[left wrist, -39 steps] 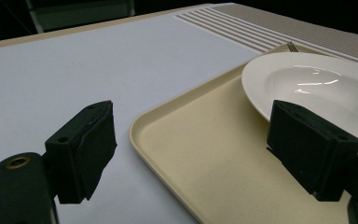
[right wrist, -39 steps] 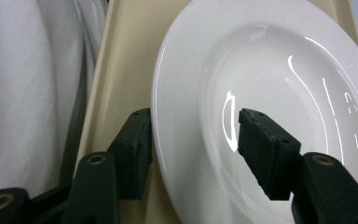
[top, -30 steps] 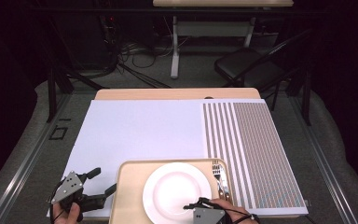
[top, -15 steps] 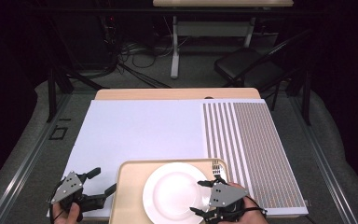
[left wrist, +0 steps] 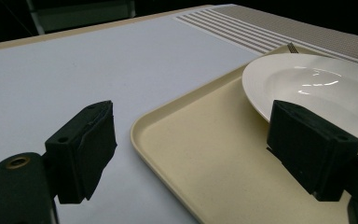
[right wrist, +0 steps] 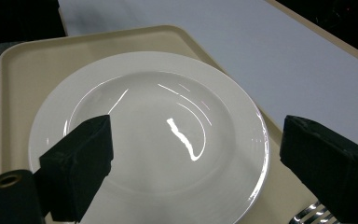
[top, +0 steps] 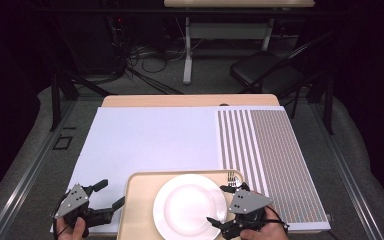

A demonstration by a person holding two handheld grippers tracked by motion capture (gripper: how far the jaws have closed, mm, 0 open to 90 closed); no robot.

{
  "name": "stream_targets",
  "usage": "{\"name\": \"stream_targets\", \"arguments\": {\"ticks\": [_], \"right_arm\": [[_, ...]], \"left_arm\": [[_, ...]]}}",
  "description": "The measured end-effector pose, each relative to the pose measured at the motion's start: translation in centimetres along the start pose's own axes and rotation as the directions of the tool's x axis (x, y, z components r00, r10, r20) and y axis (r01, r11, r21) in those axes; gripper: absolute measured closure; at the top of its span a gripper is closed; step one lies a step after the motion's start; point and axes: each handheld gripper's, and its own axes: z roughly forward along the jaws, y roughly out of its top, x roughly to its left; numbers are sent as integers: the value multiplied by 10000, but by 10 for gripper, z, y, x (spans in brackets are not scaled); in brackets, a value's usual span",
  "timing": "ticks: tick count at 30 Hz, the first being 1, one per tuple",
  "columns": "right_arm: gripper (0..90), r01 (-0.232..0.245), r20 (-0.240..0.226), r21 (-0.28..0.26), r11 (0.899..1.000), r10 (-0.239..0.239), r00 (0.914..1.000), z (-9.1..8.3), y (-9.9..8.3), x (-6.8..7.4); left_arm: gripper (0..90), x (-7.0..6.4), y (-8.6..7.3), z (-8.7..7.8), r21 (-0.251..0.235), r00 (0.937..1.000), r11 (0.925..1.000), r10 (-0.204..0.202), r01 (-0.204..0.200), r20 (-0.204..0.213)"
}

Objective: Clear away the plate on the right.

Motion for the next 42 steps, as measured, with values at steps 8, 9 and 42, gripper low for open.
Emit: {"name": "stream_targets", "arguments": {"ticks": [8,9,42], "right_arm": [[37,-438,765,-130,9990,447,9961,-2,1,-7],[20,-521,988,-168,9985,535,9937,-3,1,-9],[0,-4206,4827,-153,9071,3751,7914,-27,-38,-107]], "left_arm": [[157,0,0,0,-69,10000,10000,-1,1,5],[157,0,0,0,-68,10000,10000,9,-9,12],[157,5,-1,-1,-34,9992,9996,-273,273,-306]]}}
